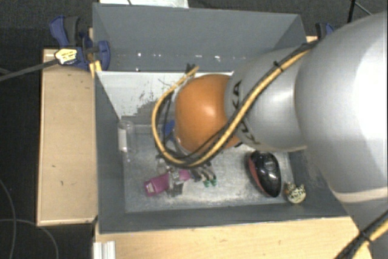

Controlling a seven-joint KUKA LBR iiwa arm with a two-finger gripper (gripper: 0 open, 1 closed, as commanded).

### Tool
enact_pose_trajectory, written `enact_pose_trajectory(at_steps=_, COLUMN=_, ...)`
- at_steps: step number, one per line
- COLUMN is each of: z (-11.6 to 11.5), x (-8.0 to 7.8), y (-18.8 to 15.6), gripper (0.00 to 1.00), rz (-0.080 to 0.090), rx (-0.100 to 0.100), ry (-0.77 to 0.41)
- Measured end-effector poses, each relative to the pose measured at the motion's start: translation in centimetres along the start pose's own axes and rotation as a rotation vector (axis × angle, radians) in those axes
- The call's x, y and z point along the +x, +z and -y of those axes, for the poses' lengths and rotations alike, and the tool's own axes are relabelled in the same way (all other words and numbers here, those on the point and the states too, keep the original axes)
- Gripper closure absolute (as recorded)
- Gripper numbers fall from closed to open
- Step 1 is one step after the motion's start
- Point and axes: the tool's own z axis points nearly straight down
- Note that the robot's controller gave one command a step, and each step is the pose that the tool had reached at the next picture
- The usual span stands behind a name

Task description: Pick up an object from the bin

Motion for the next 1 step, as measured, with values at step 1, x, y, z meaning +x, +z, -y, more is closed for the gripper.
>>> enact_pose_trajectory(at_steps=1, z=-0.95, x=-4.05, y=-17.92, gripper=1.00, rz=0.018, rx=0.005, ry=-0.010)
